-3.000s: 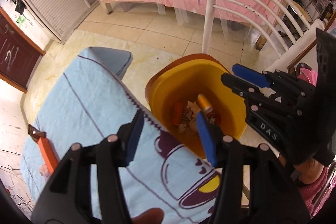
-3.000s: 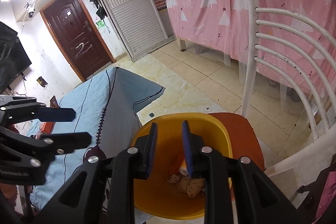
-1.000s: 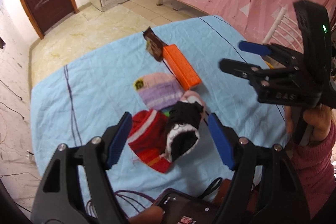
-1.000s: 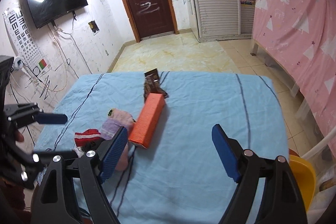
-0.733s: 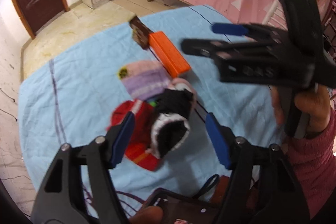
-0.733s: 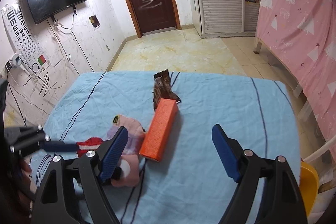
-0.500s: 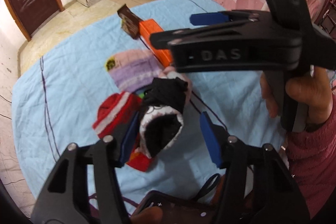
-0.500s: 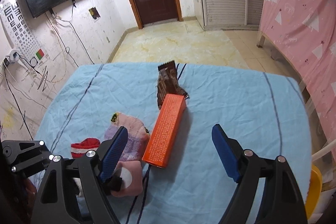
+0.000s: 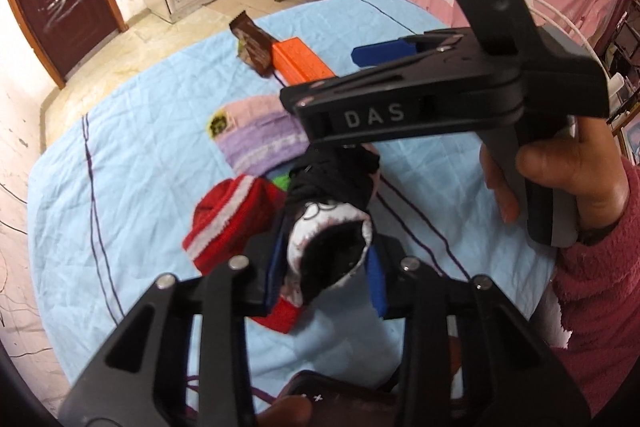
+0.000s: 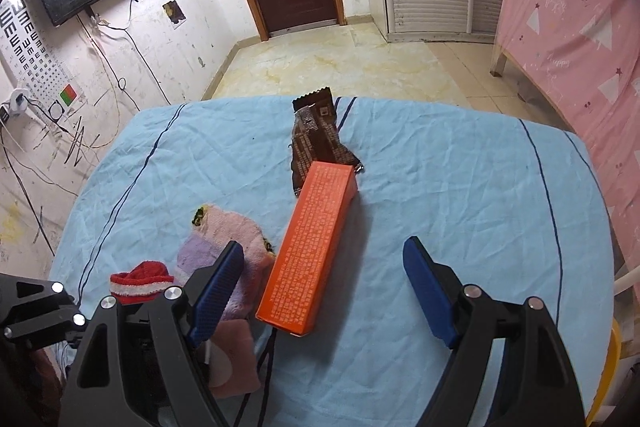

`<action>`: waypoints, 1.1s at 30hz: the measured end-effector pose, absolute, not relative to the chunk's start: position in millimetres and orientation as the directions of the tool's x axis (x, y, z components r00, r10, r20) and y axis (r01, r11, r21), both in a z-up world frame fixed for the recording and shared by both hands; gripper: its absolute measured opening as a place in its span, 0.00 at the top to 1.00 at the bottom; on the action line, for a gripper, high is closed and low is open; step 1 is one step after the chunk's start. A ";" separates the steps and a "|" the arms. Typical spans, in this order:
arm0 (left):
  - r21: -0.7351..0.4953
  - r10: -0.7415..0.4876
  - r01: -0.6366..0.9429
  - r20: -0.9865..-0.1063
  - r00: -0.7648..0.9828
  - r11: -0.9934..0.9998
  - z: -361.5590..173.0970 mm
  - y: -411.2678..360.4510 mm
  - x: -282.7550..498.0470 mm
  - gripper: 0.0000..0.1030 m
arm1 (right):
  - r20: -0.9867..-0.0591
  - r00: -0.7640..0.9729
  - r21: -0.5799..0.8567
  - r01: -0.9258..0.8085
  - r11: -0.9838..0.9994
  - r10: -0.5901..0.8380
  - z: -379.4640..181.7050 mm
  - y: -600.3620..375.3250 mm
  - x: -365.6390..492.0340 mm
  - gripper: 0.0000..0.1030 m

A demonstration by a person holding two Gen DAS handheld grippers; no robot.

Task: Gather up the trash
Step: 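Grasp the black-white sock with the left tool while the right tool grasps the orange box, then carry both items to the yellow bucket and open both tools to drop them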

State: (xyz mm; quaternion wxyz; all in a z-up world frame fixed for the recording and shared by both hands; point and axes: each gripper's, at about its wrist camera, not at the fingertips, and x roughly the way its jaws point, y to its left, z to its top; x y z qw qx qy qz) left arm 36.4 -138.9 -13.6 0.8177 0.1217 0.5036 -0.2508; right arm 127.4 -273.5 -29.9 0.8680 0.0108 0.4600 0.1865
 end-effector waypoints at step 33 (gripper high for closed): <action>0.003 -0.243 0.451 -0.840 0.486 0.892 34.9 -131.8 24.6 0.68 | -0.729 0.564 0.281 -0.272 0.920 0.389 -5.8 -314.5 116.0 0.84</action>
